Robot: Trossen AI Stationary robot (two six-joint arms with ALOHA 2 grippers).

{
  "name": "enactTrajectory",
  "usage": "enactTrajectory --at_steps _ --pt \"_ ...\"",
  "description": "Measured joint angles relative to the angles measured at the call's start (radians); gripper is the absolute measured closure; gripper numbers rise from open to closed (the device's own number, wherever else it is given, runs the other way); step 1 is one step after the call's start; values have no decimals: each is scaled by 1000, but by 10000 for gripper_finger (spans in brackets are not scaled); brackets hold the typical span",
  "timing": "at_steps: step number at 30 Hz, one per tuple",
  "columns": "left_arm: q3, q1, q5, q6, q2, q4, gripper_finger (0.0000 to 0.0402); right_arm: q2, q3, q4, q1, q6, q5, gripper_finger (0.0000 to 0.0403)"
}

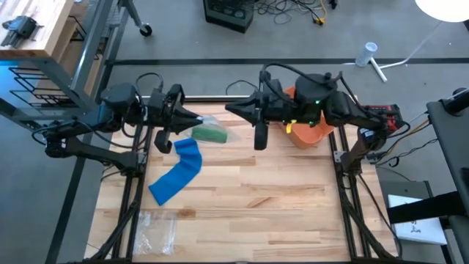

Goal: Roll bandage
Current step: Close the transparent zip bag

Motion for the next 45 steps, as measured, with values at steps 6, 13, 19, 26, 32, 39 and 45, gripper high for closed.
enactTrajectory --at_steps 6,13,19,26,32,39,45 --pt "0 0 -6 1 -3 2 387 3 -2 2 0 13 0 383" --pt "0 0 -9 3 -3 8 384 103 -11 116 0 31 0 292" --pt "0 0 -9 3 -3 6 386 133 -10 153 0 10 0 257" --pt "0 0 -9 3 -3 8 383 132 -12 154 -2 8 1 277" --pt "0 0 -9 3 -3 9 385 135 -17 119 -3 8 1 315" --pt "0 0 -9 4 -2 16 384 136 -18 121 -5 4 2 370" --pt "0 0 -8 4 -2 15 385 136 -18 120 -5 -3 3 398"
